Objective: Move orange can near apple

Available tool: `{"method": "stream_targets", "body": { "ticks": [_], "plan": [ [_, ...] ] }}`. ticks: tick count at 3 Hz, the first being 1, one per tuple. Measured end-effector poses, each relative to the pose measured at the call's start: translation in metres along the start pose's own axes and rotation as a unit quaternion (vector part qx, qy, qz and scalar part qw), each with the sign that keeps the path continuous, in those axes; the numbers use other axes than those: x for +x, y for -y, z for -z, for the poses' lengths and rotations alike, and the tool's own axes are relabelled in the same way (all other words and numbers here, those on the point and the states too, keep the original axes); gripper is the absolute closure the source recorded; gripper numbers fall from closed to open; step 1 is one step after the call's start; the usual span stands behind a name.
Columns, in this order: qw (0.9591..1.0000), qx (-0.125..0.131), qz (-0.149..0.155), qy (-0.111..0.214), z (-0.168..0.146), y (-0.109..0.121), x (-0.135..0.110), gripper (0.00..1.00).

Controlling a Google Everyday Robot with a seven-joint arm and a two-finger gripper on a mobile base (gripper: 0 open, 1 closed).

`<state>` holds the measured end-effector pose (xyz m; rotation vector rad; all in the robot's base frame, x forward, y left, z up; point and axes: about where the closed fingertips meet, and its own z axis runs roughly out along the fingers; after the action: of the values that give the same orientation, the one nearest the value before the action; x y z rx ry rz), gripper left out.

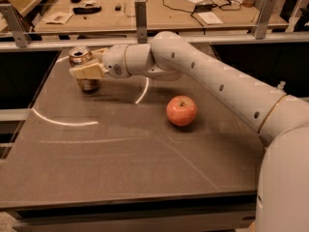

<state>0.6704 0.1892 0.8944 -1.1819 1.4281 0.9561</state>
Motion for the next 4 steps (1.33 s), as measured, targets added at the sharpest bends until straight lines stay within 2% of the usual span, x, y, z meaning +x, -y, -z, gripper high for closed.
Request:
{"method": "stream_targets", "body": {
  "ticks": [1, 2, 3, 4],
  "plan": [
    [0.9998, -0.014, 0.014, -0.001, 0.009, 0.005, -0.013, 0.88],
    [0.9990, -0.041, 0.016, -0.004, 0.043, 0.021, -0.021, 1.00],
    [0.9975, -0.066, 0.013, -0.023, 0.086, 0.025, -0.023, 1.00],
    [0.9955, -0.083, -0.002, -0.045, 0.135, 0.019, -0.026, 1.00]
  ]
}}
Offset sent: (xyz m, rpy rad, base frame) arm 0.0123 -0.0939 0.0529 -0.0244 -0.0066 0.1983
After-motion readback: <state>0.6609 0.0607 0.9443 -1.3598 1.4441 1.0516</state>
